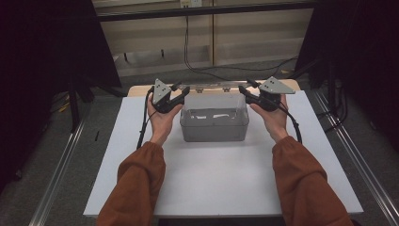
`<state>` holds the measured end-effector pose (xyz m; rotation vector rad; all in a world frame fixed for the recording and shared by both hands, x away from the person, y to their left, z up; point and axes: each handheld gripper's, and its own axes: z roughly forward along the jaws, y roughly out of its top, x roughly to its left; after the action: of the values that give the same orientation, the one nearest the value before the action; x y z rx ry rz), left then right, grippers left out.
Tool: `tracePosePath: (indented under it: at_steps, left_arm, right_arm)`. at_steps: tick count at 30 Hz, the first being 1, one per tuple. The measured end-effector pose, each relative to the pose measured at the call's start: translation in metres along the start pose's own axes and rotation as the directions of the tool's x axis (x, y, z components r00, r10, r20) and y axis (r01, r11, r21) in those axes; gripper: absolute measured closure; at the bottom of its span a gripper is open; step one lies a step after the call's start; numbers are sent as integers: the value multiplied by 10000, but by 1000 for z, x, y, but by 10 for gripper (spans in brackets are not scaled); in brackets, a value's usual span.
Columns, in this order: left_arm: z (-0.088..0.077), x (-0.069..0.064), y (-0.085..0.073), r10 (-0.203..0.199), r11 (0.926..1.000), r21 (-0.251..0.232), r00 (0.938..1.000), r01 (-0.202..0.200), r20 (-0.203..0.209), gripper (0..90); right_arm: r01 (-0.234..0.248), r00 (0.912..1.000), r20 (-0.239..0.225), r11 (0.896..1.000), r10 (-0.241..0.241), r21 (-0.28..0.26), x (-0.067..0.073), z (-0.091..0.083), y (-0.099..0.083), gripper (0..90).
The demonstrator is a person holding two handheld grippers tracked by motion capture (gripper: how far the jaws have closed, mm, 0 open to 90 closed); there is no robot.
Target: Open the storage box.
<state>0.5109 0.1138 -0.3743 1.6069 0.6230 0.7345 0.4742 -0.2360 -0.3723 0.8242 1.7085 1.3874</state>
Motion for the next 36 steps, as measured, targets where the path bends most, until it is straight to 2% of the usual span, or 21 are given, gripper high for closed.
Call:
tracePosePath:
  at_steps: [8,16,23,26,36]
  left_arm:
    - [3,2,-2,78,9999,94,10000,-78,-10,588]
    - [6,6,2,425,9987,272,9991,-426,33,616]
    - [9,7,2,299,9994,168,9995,-298,-28,615]
    - [11,9,1,187,9998,92,9998,-187,-43,617]
    - [22,13,-4,95,9996,275,9999,-94,-47,592]
  right_arm:
    - [-118,9999,-18,9998,118,154,-3,7,-7,571]
    - [-91,9999,108,9998,90,154,-6,12,-11,604]
    - [-340,9994,9,9994,340,37,-9,18,-9,619]
    - [-251,9997,-8,9997,251,32,-9,22,-8,618]
    - [-517,9987,-28,9986,516,-146,-11,24,-9,621]
